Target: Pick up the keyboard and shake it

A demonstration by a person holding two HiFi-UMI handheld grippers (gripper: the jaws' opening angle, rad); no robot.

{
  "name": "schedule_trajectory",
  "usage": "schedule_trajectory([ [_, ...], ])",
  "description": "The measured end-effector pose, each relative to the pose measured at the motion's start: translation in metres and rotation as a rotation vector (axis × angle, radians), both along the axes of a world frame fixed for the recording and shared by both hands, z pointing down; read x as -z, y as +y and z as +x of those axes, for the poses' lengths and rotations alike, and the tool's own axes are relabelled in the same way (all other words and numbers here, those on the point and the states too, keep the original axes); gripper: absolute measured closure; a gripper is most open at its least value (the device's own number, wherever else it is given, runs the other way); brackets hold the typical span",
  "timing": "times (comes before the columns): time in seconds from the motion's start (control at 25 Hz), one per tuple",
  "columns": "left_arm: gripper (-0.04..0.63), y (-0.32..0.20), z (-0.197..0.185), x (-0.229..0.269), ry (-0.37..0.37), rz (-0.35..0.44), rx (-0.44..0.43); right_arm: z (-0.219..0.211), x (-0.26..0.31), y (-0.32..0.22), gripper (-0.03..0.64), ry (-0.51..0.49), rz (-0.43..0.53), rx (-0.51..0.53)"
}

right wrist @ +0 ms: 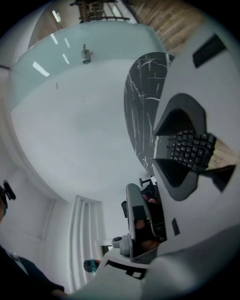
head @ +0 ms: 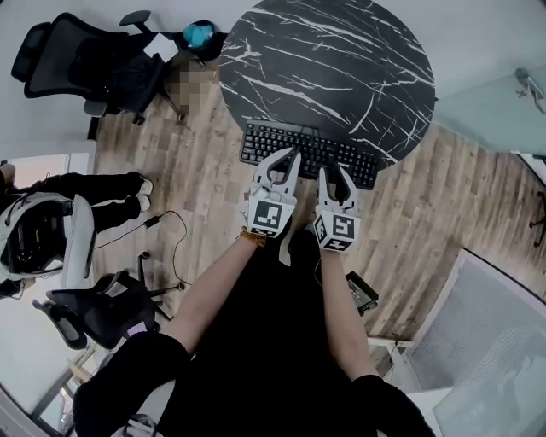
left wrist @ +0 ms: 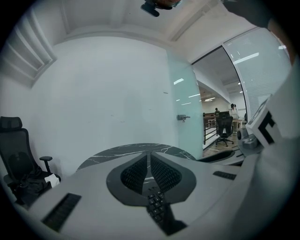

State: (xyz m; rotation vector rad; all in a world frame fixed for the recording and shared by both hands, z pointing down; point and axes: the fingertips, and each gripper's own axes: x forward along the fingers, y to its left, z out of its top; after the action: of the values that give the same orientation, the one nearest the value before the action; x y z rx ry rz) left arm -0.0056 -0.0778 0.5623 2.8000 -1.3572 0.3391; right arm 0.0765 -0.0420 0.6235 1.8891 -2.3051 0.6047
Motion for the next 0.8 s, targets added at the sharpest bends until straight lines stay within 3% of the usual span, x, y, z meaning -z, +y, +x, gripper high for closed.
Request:
schedule_trajectory([
  [0.08, 0.578, 0.002, 0.002, -0.012, -0.008, -0.017, 0.008, 0.007, -0.023, 0.009, 0.432, -0.102, -0.065, -0.056],
  [0.32, 0.578, 0.014, 0.014, -0.036, -0.002, -0.059, 0.001, 0.035, -0.075, 0.037, 0.399, -0.309, -0.175, -0.232],
  [0.6, 0.578, 0.025, 0.032, -0.051, 0.005, -0.075, -0.030, 0.092, -0.102, 0.046, 0.370, -0.442, -0.219, -0.359],
  [0.8, 0.578, 0.038, 0.041, -0.056, 0.002, -0.082, -0.056, 0.123, -0.113, 0.053, 0.360, -0.426, -0.287, -0.356],
])
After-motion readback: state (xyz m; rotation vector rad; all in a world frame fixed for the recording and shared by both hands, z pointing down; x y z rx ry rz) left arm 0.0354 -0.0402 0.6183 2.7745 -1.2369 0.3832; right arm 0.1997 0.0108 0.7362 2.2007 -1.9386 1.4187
